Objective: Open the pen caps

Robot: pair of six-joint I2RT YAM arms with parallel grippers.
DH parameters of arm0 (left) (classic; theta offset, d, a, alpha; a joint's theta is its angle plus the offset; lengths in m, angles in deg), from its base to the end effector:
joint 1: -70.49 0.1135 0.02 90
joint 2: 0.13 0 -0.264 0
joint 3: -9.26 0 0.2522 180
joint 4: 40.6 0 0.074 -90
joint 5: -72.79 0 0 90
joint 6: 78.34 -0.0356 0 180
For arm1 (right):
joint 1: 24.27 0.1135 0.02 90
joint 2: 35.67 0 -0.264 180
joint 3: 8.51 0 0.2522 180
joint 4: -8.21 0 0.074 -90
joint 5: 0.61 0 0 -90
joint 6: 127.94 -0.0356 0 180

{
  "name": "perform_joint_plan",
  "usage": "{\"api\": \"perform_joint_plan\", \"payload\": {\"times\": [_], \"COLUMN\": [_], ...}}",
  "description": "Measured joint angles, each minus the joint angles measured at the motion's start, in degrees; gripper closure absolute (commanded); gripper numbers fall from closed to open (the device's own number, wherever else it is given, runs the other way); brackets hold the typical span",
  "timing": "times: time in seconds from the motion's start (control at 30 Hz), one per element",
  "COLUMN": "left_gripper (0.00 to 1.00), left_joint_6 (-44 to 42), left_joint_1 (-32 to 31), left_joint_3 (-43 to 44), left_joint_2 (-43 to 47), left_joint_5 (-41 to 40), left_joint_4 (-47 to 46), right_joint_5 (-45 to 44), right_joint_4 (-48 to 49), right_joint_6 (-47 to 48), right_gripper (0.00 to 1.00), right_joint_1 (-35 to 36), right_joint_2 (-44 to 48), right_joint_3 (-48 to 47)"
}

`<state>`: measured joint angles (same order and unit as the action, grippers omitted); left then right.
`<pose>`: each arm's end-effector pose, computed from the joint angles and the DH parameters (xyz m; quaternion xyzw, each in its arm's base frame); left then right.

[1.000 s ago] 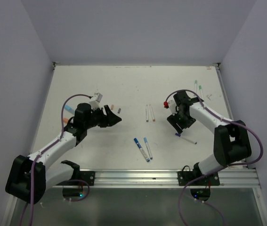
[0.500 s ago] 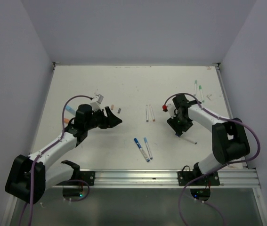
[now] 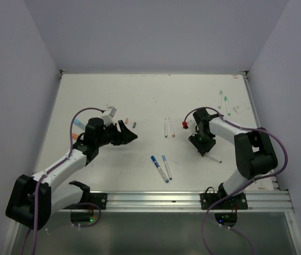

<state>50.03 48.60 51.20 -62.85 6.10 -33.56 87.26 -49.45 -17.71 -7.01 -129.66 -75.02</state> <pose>0.2074 -0.0985 0.2089 -0.0170 0.8450 -0.4035 0.3506 0.2596 0.0793 0.1513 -0.3203 0.9462 -0.0197 0.0419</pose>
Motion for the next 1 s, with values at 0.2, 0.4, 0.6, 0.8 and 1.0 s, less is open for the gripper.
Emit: {"api": "perform_joint_plan", "payload": {"times": [0.2, 0.4, 0.6, 0.8, 1.0], "left_gripper": [0.34, 0.34, 0.34, 0.35, 0.37], "left_joint_6": [-0.02, -0.02, 0.0, 0.0, 0.0], "left_joint_1": [0.0, 0.0, 0.0, 0.0, 0.0], "left_joint_3": [-0.04, -0.04, -0.04, -0.02, 0.35], "left_joint_2": [0.0, -0.04, -0.31, -1.01, -3.28], "left_joint_5": [-0.92, -1.42, -2.38, -2.75, -1.9], "left_joint_4": [0.37, 0.39, 0.57, 0.61, 0.31], "right_joint_5": [-0.31, -1.03, -0.76, 0.33, 0.94], "right_joint_4": [-0.33, -1.86, -0.22, 3.26, 5.46], "right_joint_6": [0.0, -0.68, -2.27, -7.87, -15.45], "right_gripper": [0.8, 0.93, 1.0, 1.0, 1.0], "right_joint_1": [0.07, 0.57, 4.26, 6.88, 10.21], "right_joint_2": [-0.5, -3.17, -8.83, -12.61, -11.91], "right_joint_3": [-0.5, -3.37, -14.21, -24.52, -21.97]}}
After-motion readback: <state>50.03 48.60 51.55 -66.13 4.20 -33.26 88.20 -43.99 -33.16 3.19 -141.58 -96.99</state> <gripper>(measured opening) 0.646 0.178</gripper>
